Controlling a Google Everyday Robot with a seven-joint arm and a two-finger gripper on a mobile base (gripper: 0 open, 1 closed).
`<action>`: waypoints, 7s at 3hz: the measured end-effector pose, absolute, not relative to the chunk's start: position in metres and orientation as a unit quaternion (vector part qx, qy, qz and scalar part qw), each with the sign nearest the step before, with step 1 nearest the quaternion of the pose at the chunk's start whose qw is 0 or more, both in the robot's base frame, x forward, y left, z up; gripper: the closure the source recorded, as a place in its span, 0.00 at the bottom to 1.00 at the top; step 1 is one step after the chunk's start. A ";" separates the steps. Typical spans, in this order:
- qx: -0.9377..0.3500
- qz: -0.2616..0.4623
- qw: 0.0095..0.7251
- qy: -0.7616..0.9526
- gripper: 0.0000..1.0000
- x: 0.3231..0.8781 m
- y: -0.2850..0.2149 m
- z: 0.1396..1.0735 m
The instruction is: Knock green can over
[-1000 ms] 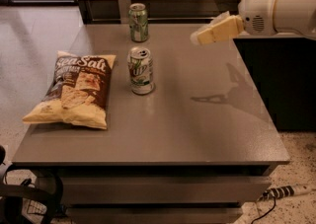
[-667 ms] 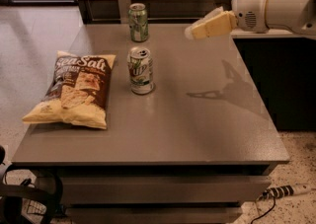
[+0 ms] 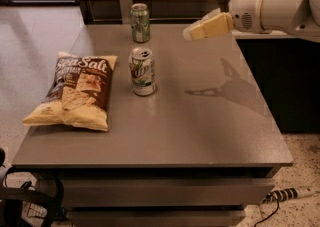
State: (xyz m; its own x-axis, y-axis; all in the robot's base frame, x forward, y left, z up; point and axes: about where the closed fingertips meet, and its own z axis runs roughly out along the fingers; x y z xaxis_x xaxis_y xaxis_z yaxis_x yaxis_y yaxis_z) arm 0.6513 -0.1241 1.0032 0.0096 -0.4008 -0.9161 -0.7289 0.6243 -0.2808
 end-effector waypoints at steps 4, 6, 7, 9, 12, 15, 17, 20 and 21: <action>-0.358 0.190 0.614 0.677 0.00 0.794 -0.066 0.914; -0.350 0.251 0.614 0.661 0.00 0.846 -0.015 0.891; -0.347 0.264 0.617 0.655 0.00 0.856 -0.003 0.888; -0.355 0.273 0.622 0.642 0.00 0.858 0.039 0.894; -0.361 0.279 0.618 0.640 0.64 0.858 0.055 0.889; -0.363 0.282 0.617 0.639 1.00 0.857 0.062 0.888; -0.398 0.242 0.583 0.666 1.00 0.834 0.044 0.919; -0.462 0.155 0.477 0.732 1.00 0.808 0.009 0.958; -0.483 0.143 0.422 0.754 1.00 0.797 0.000 0.956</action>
Offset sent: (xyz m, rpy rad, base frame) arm 0.1303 0.0358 -0.0768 0.1321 -0.0318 -0.0421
